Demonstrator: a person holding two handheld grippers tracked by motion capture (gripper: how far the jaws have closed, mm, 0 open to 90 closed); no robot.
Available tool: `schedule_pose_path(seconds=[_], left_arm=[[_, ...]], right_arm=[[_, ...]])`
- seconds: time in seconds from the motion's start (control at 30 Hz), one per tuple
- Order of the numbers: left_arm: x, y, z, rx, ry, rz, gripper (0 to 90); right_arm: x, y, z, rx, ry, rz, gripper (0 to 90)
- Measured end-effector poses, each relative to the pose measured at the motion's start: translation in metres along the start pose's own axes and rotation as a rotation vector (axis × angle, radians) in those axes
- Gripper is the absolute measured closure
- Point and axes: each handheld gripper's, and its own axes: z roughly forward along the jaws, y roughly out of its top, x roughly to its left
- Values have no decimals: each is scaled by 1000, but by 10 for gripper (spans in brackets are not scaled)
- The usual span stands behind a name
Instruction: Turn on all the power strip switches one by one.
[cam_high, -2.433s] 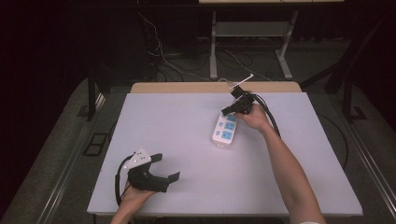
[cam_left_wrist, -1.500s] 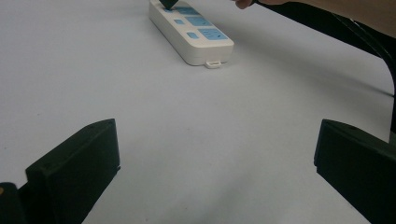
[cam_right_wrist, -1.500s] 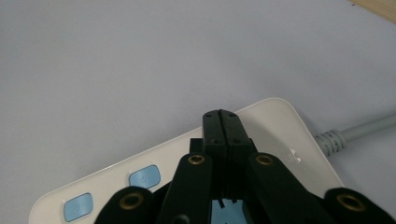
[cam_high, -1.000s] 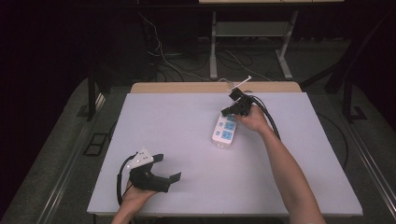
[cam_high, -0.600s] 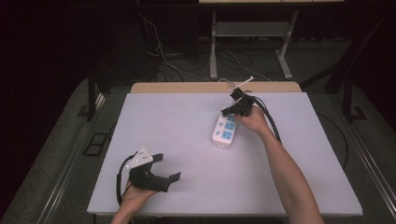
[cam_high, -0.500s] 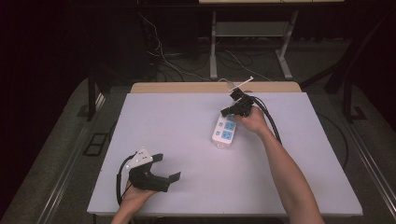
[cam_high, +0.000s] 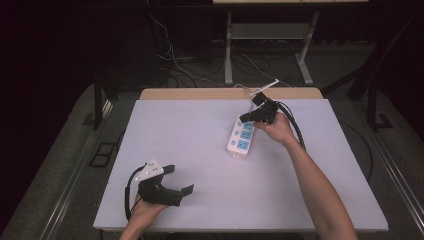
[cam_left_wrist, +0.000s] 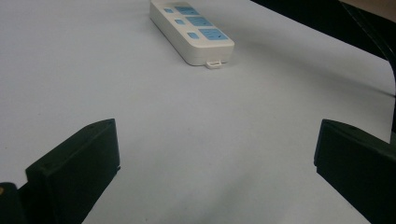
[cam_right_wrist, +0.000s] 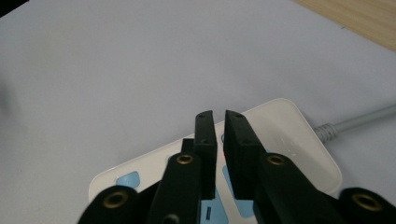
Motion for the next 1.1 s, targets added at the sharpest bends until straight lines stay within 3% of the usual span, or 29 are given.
schedule_pose_path(seconds=[0.1, 0.17, 0.2, 0.27, 0.33, 0.37, 0.4, 0.5, 0.83, 1.1], left_arm=[[-1, 0, 0, 0, 0, -1, 0], [-1, 0, 1, 0, -2, -1, 0], [-2, 0, 1, 1, -2, -1, 0], [-2, 0, 1, 0, -2, -1, 0], [-3, 0, 1, 0, -2, -2, 0], [-3, 0, 1, 0, -2, -2, 0], [-3, 0, 1, 2, -2, -1, 0], [-3, 0, 2, 2, -3, 1, 0], [-5, 0, 3, 3, -9, 5, 0], [-6, 1, 3, 0, -12, 5, 0]], right_arm=[[2, -4, -11, -27, -22, 8, 686], [3, -8, -23, -52, -25, 26, 529], [3, -8, -23, -52, -25, 26, 529], [3, -11, -31, -68, -44, 24, 433], [4, -15, -40, -85, -50, 43, 303], [4, -20, -48, -99, -53, 64, 162], [4, -20, -48, -99, -53, 64, 162], [6, -30, -59, -106, -47, 89, 3], [26, -71, -98, -153, -59, 85, 4], [44, -101, -114, -182, -42, 96, 4]])
